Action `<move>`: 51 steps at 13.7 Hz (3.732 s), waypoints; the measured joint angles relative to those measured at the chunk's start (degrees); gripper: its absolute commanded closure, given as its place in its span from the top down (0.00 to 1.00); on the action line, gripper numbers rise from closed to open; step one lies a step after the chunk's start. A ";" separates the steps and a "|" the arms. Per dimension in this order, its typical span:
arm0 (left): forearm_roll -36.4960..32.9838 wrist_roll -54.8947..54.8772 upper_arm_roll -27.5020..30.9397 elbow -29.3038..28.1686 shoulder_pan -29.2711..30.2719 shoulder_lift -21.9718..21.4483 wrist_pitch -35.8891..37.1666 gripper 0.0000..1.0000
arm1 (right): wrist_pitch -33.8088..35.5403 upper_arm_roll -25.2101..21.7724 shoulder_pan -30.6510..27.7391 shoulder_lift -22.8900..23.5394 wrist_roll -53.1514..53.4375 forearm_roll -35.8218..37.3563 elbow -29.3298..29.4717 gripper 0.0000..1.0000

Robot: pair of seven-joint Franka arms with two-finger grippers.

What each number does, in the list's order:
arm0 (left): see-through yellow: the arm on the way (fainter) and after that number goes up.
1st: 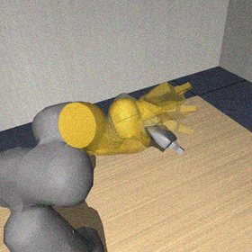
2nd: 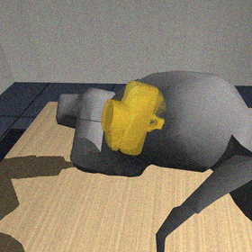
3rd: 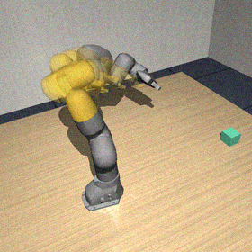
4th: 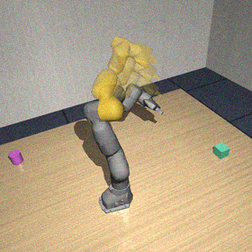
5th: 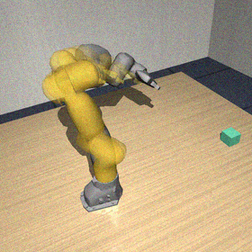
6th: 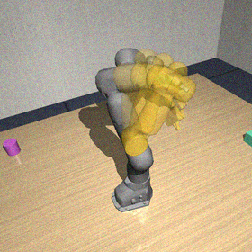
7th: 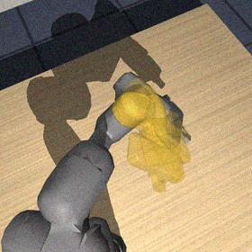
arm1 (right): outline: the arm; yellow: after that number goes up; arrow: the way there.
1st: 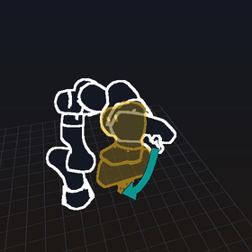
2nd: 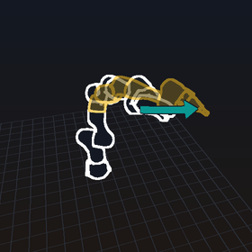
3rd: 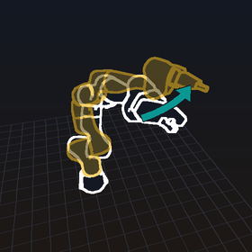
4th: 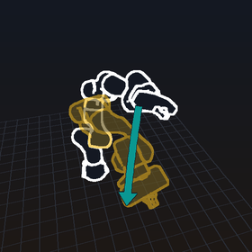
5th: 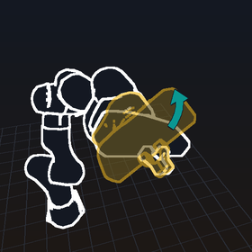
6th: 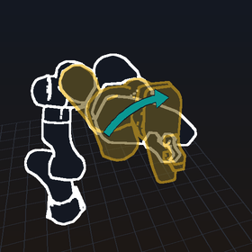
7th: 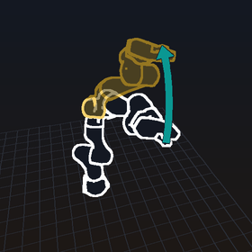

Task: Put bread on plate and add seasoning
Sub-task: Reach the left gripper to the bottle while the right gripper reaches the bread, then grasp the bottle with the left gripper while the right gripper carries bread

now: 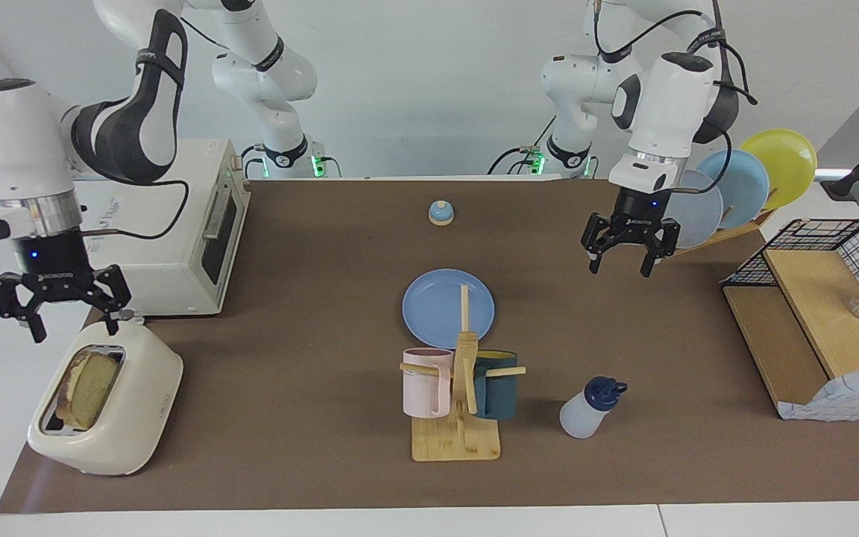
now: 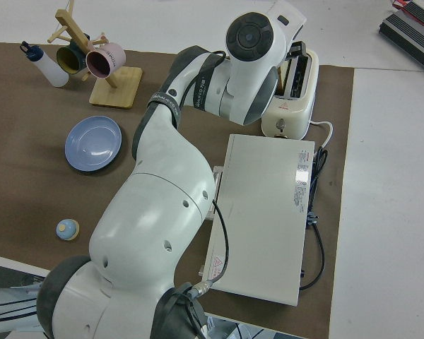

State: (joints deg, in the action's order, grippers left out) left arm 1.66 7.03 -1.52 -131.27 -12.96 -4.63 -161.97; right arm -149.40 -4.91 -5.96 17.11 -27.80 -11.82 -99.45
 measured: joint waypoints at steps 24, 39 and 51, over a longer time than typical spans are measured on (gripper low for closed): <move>17.44 0.10 24.53 10.11 -31.64 33.23 -31.72 1.00 | 40.06 0.63 12.76 -6.66 4.56 5.01 15.21 0.00; 20.18 0.15 27.14 21.11 -31.39 40.83 -29.90 1.00 | 19.95 1.18 36.95 -6.78 48.44 5.11 1.27 0.00; 20.19 0.16 27.94 24.58 -30.99 43.62 -27.40 1.00 | 3.01 1.21 45.47 -4.82 62.06 5.04 -8.66 0.00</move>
State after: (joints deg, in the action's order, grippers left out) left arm 21.84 7.19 26.42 -106.68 -43.95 38.99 -189.37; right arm -146.39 -3.70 39.50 12.29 34.26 -6.78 -108.10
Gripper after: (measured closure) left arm 0.000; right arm 0.925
